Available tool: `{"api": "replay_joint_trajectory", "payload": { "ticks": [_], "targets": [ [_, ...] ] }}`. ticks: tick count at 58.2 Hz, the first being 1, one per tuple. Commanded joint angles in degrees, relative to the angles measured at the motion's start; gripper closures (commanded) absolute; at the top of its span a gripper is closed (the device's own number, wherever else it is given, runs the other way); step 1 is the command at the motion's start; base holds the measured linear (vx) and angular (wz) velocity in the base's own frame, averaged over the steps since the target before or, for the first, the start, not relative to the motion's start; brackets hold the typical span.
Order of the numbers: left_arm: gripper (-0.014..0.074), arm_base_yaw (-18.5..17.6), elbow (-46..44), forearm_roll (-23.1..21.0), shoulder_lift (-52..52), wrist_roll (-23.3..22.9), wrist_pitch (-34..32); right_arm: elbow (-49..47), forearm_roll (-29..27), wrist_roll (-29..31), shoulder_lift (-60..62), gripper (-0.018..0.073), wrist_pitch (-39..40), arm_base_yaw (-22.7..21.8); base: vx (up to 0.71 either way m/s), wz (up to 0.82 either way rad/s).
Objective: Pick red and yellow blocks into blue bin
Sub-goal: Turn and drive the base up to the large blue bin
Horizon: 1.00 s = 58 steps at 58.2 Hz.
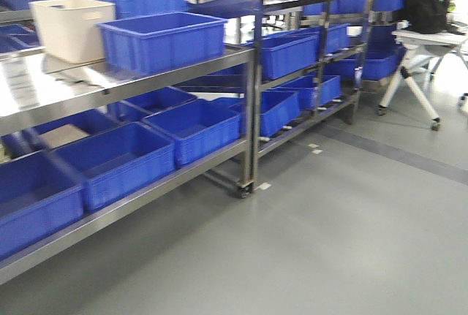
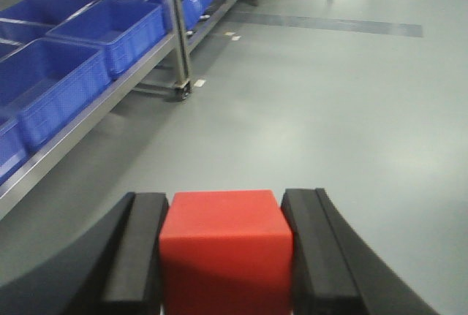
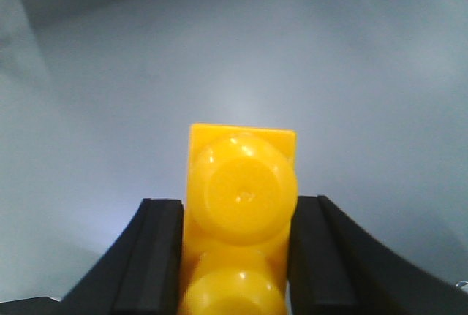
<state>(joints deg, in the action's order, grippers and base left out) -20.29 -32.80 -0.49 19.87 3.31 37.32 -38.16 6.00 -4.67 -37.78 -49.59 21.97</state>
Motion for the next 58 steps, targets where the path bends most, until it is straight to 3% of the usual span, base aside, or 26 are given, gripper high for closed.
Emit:
{"api": "replay_joint_trajectory", "payload": {
  "ticks": [1,58],
  "targets": [
    [0.0359,-0.1,-1.3,-0.2,0.6,-0.4,-4.9,-1.6,0.9,0.3,0.1,0.0318,3.6,0.0,0.44,-0.32],
    [0.0359,-0.1,-1.3,-0.2,0.6,-0.4,-4.9,-1.6,0.9,0.3,0.1,0.0318,3.6,0.0,0.45,-0.38]
  ]
}}
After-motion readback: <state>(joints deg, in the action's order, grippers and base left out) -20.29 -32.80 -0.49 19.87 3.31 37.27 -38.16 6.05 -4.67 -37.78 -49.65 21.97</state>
